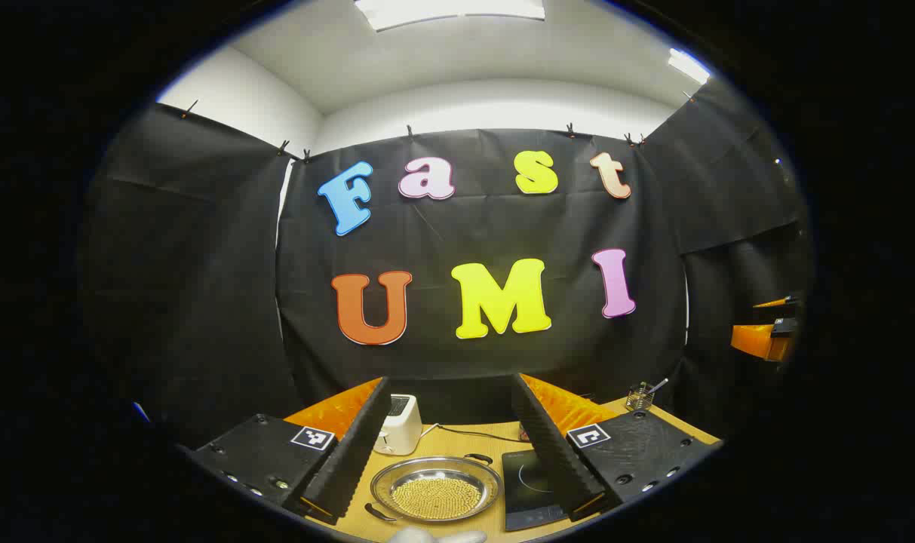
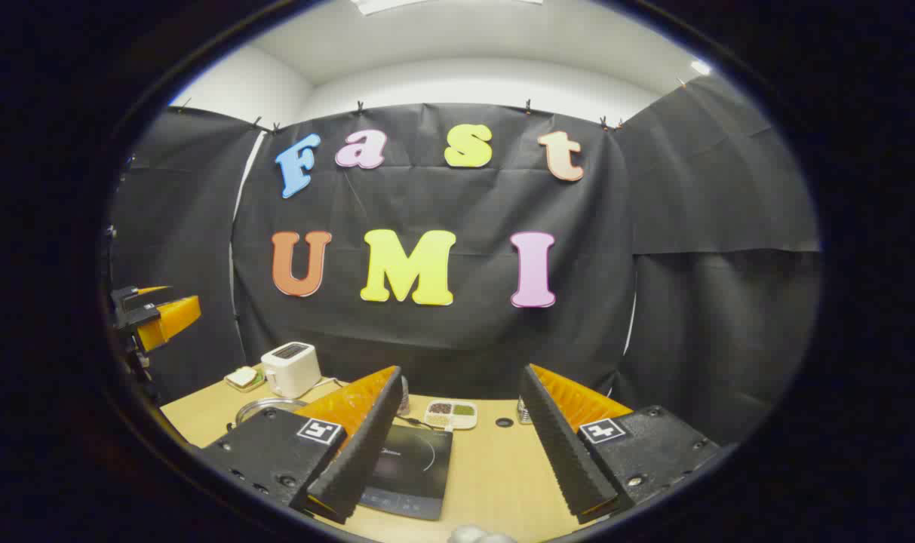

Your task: First push the handle of the pot to place it horizontally, then grasp the pot with both hands and set it on the induction cooktop.

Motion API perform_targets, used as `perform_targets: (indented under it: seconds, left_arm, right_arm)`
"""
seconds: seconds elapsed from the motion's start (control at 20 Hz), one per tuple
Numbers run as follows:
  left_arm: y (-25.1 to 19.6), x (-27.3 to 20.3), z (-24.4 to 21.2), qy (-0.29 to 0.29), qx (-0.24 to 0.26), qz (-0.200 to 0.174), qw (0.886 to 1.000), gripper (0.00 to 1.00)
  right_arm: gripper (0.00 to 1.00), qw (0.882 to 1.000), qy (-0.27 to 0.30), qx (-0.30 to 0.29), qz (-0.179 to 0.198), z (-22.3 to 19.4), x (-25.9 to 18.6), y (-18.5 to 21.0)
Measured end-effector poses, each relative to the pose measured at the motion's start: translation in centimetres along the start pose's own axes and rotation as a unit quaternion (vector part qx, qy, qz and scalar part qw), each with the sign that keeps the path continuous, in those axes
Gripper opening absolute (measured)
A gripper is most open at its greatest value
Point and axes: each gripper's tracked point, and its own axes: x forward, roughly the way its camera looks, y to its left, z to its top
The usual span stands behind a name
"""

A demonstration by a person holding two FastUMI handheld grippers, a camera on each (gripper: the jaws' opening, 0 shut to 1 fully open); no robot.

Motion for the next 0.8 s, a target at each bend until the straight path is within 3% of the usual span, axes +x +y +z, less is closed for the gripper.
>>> perform_targets:
  seconds: [0.05, 0.1, 0.2, 0.6, 0.65, 0.7, 0.75, 0.8]
  left_arm:
    - [0.05, 0.03, 0.11, -0.002, 0.001, 0.000, 1.000, 0.89]
    - [0.03, 0.12, 0.17, -0.005, 0.001, 0.000, 1.000, 0.96]
    - [0.08, 0.30, 0.31, -0.008, 0.000, 0.000, 1.000, 0.96]
    - [0.41, 0.50, 0.27, -0.010, 0.004, 0.000, 1.000, 0.96]
    - [0.37, 0.50, 0.14, -0.007, 0.004, 0.000, 1.000, 0.89]
    - [0.35, 0.32, -0.01, -0.005, 0.004, 0.000, 1.000, 0.94]
    - [0.28, 0.23, -0.06, -0.001, 0.000, -0.006, 1.000, 0.73]
    - [-0.19, 0.30, -0.27, 0.002, -0.005, -0.017, 1.000, 0.69]
  right_arm:
    - [0.96, 1.000, 0.001, -0.002, 0.001, -0.05, 0.11, 0.02]
    - [0.96, 1.000, 0.002, -0.003, 0.000, -0.16, 0.11, 0.01]
    - [1.00, 1.000, 0.001, -0.004, -0.002, -0.02, 0.14, 0.02]
    - [0.96, 1.000, 0.000, -0.005, -0.001, 0.03, 0.16, 0.41]
    - [0.96, 1.000, 0.001, -0.005, -0.001, -0.03, 0.06, 0.43]
    - [0.96, 1.000, 0.002, -0.006, -0.001, -0.21, 0.07, 0.44]
    - [0.96, 1.000, 0.002, -0.007, -0.002, -0.19, 0.07, 0.42]
    - [0.96, 1.000, 0.002, -0.007, -0.002, -0.19, 0.05, 0.39]
